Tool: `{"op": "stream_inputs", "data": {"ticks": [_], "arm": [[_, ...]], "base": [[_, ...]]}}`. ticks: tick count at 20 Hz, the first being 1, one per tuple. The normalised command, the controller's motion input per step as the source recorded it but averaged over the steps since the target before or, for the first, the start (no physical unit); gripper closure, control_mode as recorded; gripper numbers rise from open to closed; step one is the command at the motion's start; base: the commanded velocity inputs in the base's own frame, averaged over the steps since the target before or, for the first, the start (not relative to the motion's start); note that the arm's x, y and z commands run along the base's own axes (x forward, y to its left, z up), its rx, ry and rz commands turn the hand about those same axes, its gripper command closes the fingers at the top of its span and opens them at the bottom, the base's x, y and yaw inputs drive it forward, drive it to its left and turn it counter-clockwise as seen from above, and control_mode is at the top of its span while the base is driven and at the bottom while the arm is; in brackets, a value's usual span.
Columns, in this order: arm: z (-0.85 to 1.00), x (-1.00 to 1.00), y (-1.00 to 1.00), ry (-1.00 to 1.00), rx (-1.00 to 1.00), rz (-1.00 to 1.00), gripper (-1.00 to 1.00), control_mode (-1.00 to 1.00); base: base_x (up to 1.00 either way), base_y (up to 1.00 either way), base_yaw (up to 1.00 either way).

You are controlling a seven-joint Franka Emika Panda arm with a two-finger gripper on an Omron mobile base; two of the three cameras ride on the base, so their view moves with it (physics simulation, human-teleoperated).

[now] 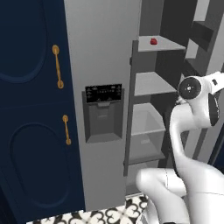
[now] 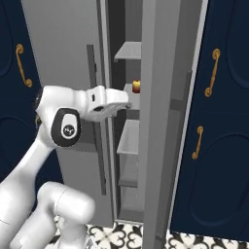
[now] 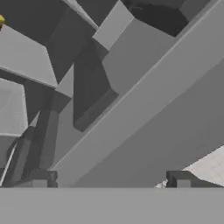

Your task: Take the strawberry from the fridge and place it on top of the pancake, located on the dining counter.

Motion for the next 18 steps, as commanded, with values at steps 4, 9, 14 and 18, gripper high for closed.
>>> {"op": "stream_inputs", "data": {"ticks": [4,9,14,18], "arm": [[0.27,0.70,0.06,0.63,-0.29,0.06,-1.00,-1.00],[0.19,0.66,0.03,0.72,-0.29,0.00,-1.00,-1.00],[0.00,0.06,-0.12,0.51,-0.32,0.00,-1.00,-1.00],[0.00,-0.24,-0.34,0.44,-0.22,0.00,-1.00,-1.00]], "base": [[0.00,0.00,0.00],[0.00,0.00,0.00],[0.00,0.00,0.00],[0.00,0.00,0.00]]}}
